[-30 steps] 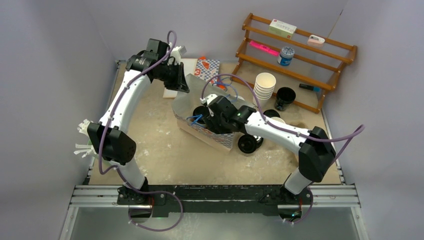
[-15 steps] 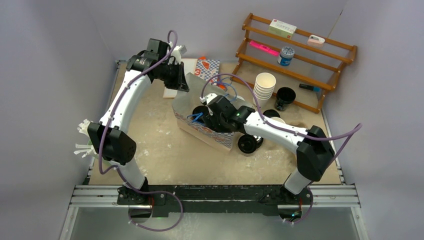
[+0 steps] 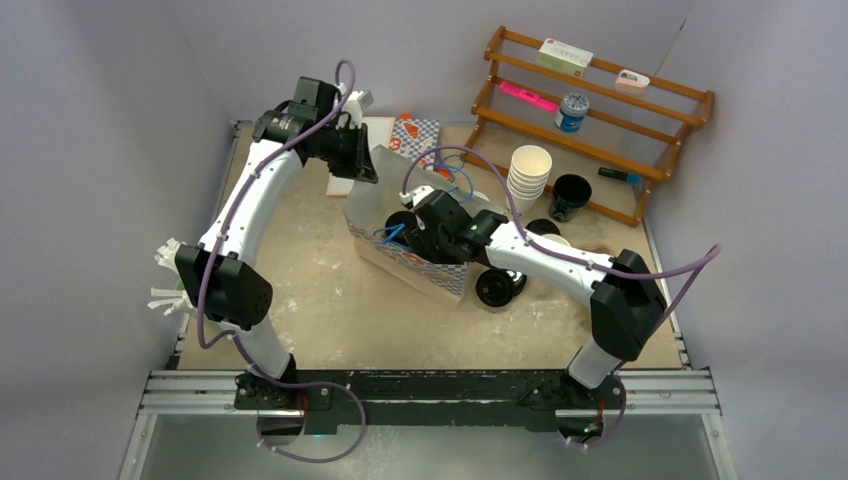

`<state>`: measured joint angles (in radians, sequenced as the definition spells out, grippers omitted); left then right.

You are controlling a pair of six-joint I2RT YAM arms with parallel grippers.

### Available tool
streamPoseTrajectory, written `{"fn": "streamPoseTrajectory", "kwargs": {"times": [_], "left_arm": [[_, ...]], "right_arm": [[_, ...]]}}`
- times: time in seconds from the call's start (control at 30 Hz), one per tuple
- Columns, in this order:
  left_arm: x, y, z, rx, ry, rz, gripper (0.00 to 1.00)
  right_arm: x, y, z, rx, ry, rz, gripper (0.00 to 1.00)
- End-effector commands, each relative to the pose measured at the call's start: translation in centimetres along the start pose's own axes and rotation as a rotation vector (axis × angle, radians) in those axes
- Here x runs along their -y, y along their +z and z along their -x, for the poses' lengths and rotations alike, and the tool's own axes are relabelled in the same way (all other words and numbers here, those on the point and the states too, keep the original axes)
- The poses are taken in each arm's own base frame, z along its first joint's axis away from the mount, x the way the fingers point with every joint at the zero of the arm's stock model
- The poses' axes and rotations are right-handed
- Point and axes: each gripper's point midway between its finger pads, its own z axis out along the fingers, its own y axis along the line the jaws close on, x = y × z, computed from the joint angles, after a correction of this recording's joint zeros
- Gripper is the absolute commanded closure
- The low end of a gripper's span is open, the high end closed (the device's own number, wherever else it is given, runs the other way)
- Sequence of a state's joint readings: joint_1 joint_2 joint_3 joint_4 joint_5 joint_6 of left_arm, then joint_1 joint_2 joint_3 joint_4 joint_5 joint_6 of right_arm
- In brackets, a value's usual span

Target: Pack the takeout coffee

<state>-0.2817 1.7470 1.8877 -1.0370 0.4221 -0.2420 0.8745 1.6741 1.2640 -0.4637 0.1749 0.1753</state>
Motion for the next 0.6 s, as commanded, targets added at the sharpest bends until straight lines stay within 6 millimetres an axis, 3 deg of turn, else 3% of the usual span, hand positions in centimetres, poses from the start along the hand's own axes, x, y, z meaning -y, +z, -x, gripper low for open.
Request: {"fn": "streamPoseTrajectory", "kwargs": {"times": [0.0, 0.17, 0.33, 0.4, 0.47, 0.57], "left_arm": [[1.0, -1.5, 2.6, 0.109, 0.065, -0.018, 1.00], [0.8, -1.6, 2.4, 0.107, 0.067, -0.004, 1.00], [0.8, -1.6, 2.5, 0.110, 0.063, 0.000, 1.00], [0.8, -1.5, 2.5, 0.108, 0.061, -0.003, 1.00], [0.8, -1.5, 2.5, 0.109, 0.060, -0.006, 1.00], [1.0, -1.7, 2.6, 0.115, 0.062, -0.012, 1.00]], "right_arm": [[0.1, 1.6, -13.4, -0.487, 0.013, -0.019, 0.88], [0.3, 1.0, -12.5, -0.465, 0.013, -0.030, 0.87], [0.5, 0.1, -8.7, -0.382, 0.011, -0.053, 0.83], [0.5, -0.3, -7.0, -0.346, 0.007, -0.058, 0.69], [0.6, -0.6, -5.3, -0.307, 0.005, -0.071, 0.41], [0.8, -1.3, -2.2, -0.236, 0.008, -0.088, 0.22]]}}
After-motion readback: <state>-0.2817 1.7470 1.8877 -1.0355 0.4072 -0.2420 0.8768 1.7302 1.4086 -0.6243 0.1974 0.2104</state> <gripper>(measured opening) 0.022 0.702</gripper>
